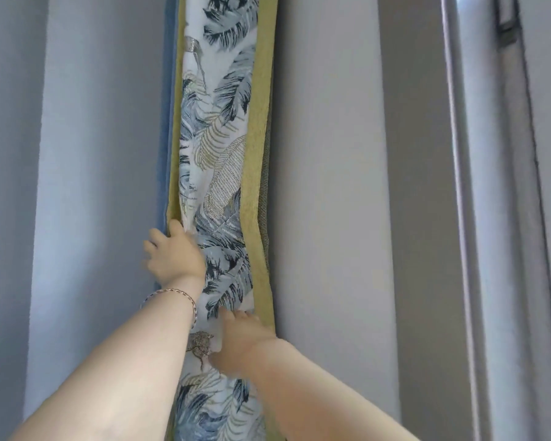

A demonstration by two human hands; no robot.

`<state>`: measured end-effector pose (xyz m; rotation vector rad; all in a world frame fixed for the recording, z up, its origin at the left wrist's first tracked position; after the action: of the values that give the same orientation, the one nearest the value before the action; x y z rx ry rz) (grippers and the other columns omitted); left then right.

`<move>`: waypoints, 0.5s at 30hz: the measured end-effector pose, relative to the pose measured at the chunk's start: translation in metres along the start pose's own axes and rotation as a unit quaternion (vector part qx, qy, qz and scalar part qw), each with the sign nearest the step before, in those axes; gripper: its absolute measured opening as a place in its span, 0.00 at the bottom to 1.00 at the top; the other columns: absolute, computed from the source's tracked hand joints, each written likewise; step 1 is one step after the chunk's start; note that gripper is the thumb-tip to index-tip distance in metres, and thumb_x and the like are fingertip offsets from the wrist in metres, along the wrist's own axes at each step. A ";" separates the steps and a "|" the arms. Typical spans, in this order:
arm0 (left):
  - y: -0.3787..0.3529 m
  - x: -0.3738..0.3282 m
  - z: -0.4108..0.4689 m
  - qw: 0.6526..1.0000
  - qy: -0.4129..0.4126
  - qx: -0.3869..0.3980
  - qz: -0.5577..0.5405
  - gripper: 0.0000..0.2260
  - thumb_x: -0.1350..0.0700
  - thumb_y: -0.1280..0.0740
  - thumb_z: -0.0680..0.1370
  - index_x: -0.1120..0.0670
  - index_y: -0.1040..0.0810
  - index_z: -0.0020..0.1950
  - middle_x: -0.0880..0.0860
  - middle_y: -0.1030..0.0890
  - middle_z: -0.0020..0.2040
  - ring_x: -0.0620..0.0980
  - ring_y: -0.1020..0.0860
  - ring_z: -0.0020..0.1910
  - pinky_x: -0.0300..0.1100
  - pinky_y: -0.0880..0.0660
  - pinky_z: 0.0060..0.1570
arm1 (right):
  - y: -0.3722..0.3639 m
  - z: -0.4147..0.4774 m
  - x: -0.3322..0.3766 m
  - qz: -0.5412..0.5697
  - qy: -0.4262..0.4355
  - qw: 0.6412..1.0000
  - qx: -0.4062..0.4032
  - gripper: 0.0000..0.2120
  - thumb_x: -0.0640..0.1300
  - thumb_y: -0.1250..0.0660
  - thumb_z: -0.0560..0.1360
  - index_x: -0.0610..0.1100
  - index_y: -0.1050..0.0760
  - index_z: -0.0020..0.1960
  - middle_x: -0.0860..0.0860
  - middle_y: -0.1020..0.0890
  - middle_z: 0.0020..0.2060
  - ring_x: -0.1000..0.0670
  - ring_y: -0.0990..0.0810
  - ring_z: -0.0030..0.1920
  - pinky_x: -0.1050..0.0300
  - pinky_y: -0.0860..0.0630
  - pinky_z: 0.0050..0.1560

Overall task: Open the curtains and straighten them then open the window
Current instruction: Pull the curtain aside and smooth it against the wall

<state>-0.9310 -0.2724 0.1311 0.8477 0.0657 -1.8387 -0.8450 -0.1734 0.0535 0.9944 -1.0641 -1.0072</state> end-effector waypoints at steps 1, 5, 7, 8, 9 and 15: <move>0.017 -0.005 -0.022 1.000 -0.004 0.013 -0.010 0.10 0.59 0.43 0.80 0.62 0.32 0.58 0.67 0.28 0.57 0.66 0.29 0.55 0.56 0.29 0.47 | 0.007 -0.029 -0.005 0.002 -0.005 1.000 -0.012 0.34 0.45 0.38 0.77 0.44 0.51 0.77 0.44 0.41 0.75 0.42 0.46 0.76 0.43 0.41 0.72; 0.054 -0.011 -0.040 0.995 -0.053 0.085 -0.001 0.08 0.61 0.46 0.80 0.63 0.34 0.56 0.68 0.23 0.52 0.67 0.24 0.49 0.54 0.29 0.42 | 0.028 -0.073 -0.015 -0.004 -0.040 0.999 -0.022 0.28 0.42 0.39 0.77 0.42 0.45 0.74 0.42 0.35 0.71 0.40 0.37 0.70 0.46 0.36 0.68; 0.074 -0.018 -0.048 0.991 -0.076 0.101 0.046 0.10 0.63 0.46 0.79 0.63 0.35 0.60 0.67 0.24 0.54 0.67 0.24 0.50 0.52 0.30 0.41 | 0.038 -0.091 -0.016 -0.007 -0.049 0.998 -0.032 0.25 0.42 0.40 0.77 0.41 0.41 0.71 0.41 0.31 0.67 0.40 0.32 0.67 0.47 0.33 0.64; 0.081 -0.020 -0.053 0.990 -0.081 0.099 0.067 0.12 0.65 0.46 0.79 0.63 0.37 0.62 0.67 0.25 0.56 0.66 0.24 0.51 0.52 0.31 0.40 | 0.042 -0.097 -0.013 -0.019 -0.049 0.998 -0.037 0.23 0.42 0.40 0.77 0.41 0.40 0.70 0.41 0.29 0.66 0.40 0.30 0.65 0.47 0.31 0.61; 0.089 -0.024 -0.062 0.989 -0.079 0.097 0.082 0.16 0.67 0.46 0.78 0.62 0.39 0.65 0.67 0.27 0.58 0.66 0.25 0.52 0.52 0.31 0.41 | 0.047 -0.105 -0.013 -0.026 -0.055 0.997 -0.041 0.22 0.42 0.40 0.77 0.41 0.39 0.70 0.40 0.28 0.64 0.39 0.29 0.63 0.48 0.30 0.59; 0.098 -0.053 -0.115 0.941 -0.223 0.103 0.235 0.33 0.67 0.38 0.73 0.57 0.49 0.75 0.63 0.47 0.74 0.63 0.43 0.71 0.54 0.41 0.69 | 0.073 -0.124 -0.021 -0.040 -0.037 0.997 -0.057 0.18 0.42 0.40 0.77 0.42 0.31 0.65 0.43 0.23 0.59 0.40 0.23 0.54 0.53 0.30 0.46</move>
<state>-0.7800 -0.2251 0.1079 0.5066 -0.5786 -1.5508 -0.7176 -0.1184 0.0953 0.9184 -1.0218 -1.1648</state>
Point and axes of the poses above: each hand's wrist, its own z-axis towards the middle knuckle, its own y-axis out of the back of the hand, x = y × z, the point moved 2 cm from there along z, towards the middle knuckle
